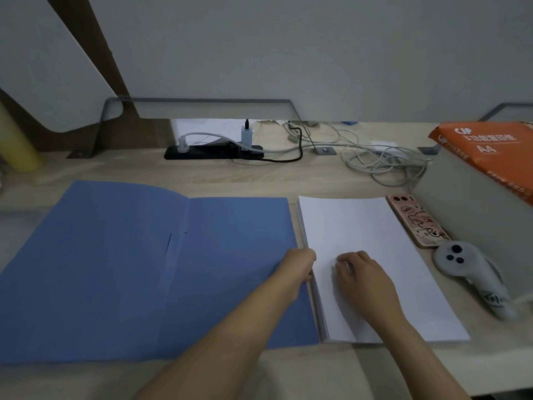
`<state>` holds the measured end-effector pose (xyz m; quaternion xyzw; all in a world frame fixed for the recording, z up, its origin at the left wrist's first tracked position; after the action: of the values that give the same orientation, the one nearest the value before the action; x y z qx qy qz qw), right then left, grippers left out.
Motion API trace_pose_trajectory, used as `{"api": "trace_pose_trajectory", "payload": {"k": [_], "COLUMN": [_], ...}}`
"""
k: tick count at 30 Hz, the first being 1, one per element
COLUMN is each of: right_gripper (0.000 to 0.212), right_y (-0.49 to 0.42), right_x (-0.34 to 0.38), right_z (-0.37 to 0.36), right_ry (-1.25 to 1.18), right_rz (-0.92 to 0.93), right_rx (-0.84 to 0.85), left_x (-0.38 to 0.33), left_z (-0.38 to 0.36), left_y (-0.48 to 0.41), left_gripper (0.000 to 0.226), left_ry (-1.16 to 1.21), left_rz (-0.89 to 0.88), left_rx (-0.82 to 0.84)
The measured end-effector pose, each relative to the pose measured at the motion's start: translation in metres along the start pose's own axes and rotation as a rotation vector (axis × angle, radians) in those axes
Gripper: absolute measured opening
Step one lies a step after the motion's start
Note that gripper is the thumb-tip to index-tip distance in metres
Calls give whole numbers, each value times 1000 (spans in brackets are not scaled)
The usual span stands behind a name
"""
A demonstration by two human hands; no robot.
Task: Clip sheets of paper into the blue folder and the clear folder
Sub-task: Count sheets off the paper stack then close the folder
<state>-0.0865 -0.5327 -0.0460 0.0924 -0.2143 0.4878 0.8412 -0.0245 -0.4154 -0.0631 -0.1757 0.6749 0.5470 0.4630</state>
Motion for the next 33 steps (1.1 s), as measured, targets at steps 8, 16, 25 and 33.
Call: {"api": "trace_pose_trajectory", "payload": {"k": [8, 16, 25, 33], "right_gripper": [42, 62, 53, 52], "right_y": [-3, -4, -4, -3], "right_x": [1, 3, 0, 0], "right_z": [0, -3, -7, -6], "right_ry": [-49, -109, -137, -148], "right_rz": [-49, -99, -107, -108], "right_rx": [30, 125, 122, 135], "left_x": [-6, 23, 18, 22], "left_z": [-9, -11, -18, -17], "left_y": [7, 13, 28, 25], "left_gripper": [6, 31, 33, 26], "left_ry": [24, 289, 304, 291], "left_rz": [32, -76, -190, -168], "left_rx": [6, 124, 235, 216]}}
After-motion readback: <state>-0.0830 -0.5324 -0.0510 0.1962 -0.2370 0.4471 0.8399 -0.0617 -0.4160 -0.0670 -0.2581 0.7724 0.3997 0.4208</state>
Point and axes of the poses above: each hand's wrist, its own y-axis away from the middle knuckle, its own z-axis out of the back of the hand, x = y × z, the point moved 6 cm from there along -y, towards the middle knuckle, and after that the axes turned 5 degrees about -z, right-handed, at the moved point
